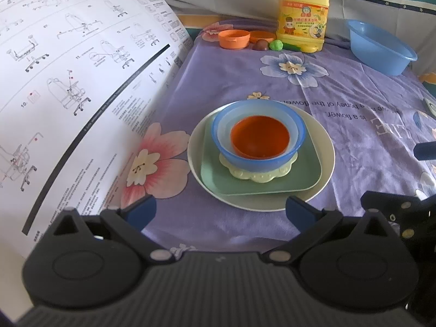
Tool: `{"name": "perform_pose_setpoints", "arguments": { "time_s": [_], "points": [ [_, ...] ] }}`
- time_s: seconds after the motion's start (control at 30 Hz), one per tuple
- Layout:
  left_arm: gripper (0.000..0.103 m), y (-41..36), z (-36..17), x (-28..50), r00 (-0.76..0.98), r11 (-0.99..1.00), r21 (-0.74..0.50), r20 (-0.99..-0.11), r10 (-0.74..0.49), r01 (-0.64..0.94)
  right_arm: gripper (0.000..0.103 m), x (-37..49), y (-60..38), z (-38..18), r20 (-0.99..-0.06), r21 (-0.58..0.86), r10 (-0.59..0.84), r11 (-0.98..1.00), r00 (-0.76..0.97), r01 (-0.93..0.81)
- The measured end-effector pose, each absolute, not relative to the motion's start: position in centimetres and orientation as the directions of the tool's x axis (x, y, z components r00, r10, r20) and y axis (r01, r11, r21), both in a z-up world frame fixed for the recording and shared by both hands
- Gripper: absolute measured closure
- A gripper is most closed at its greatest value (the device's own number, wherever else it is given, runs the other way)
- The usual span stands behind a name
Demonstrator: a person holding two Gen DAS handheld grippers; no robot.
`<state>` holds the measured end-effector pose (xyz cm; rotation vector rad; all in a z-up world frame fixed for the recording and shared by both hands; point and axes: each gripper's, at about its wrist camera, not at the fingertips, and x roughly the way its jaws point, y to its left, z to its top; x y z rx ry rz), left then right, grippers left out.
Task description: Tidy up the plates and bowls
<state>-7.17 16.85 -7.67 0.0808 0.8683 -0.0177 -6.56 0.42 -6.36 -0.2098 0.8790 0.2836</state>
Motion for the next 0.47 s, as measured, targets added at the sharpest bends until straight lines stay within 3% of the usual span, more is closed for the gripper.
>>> {"name": "perform_pose_setpoints", "arguments": {
  "time_s": [0.47],
  "points": [
    [0.0, 16.9, -7.5, -7.26, 0.646, 0.997, 0.062, -0.763, 0.012, 0.055, 0.0, -6.63, 0.47, -6.38, -0.781, -0.065, 0.149, 0.946, 0.606, -0.317]
  ]
}}
